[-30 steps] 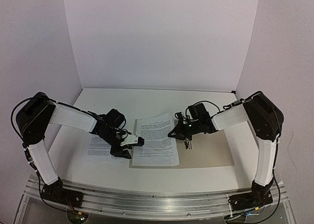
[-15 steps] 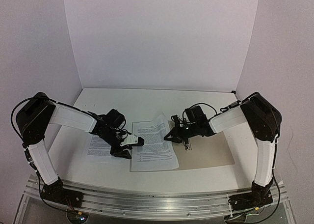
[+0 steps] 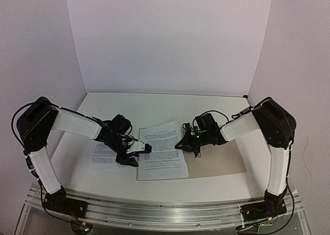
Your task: Put the files into the folder
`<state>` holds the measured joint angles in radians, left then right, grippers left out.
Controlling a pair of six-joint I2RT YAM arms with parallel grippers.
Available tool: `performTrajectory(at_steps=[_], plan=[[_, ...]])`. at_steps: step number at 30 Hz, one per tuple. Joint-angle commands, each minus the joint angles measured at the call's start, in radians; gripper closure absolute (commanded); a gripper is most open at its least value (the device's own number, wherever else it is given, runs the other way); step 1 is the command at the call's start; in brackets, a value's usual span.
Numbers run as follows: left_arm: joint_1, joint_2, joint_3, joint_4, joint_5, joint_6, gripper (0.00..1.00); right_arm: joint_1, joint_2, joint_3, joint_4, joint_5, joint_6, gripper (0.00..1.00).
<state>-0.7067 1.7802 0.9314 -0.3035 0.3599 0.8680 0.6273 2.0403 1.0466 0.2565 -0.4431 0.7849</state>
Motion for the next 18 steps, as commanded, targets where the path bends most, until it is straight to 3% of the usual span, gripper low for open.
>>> performTrajectory(at_steps=[1,3,11,15,18], plan=[[-0.002,-0.01,-0.038,-0.021,-0.034,0.029,0.51,0.005,-0.047,-0.006,-0.037,0.05,0.017,1.0],[-0.001,-0.016,-0.04,-0.034,-0.036,0.035,0.52,0.005,-0.047,0.002,-0.06,0.049,0.004,0.91],[0.019,-0.071,0.006,-0.092,0.006,0.02,0.54,0.009,-0.044,0.042,-0.16,0.05,-0.032,0.82],[0.02,-0.081,0.055,-0.122,0.026,-0.002,0.53,0.012,-0.06,0.078,-0.251,0.073,-0.041,0.74],[0.019,-0.084,0.009,-0.104,0.006,0.014,0.54,0.014,-0.072,0.117,-0.376,0.116,-0.057,0.68]])
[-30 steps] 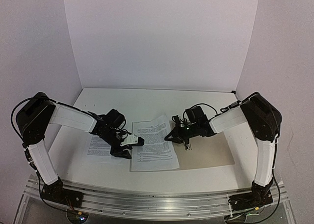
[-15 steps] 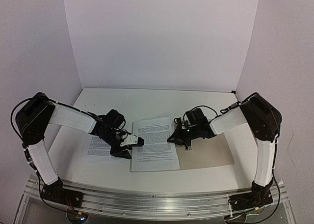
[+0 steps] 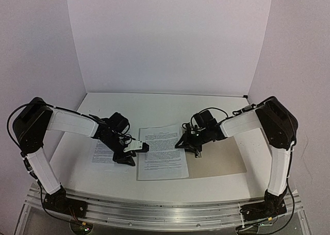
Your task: Put the files into the folder
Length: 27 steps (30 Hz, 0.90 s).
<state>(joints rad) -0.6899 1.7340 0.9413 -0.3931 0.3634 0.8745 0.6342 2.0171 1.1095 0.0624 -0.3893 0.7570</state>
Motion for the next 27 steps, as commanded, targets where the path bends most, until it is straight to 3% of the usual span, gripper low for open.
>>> performTrajectory(at_steps=[1,9,19,27], plan=[[0.002,-0.038,-0.013,-0.006,0.001,0.007,0.54,0.007,-0.051,0.065,-0.203,0.066,-0.03,0.68],[-0.003,-0.004,-0.028,0.047,0.003,-0.014,0.55,0.029,-0.054,0.072,-0.32,0.087,0.019,0.63],[-0.014,0.023,-0.044,0.087,0.003,-0.028,0.55,0.054,-0.015,0.07,-0.332,0.06,0.043,0.9],[-0.019,0.039,-0.068,0.136,0.002,-0.033,0.55,0.055,0.002,0.05,-0.293,0.029,0.071,1.0]])
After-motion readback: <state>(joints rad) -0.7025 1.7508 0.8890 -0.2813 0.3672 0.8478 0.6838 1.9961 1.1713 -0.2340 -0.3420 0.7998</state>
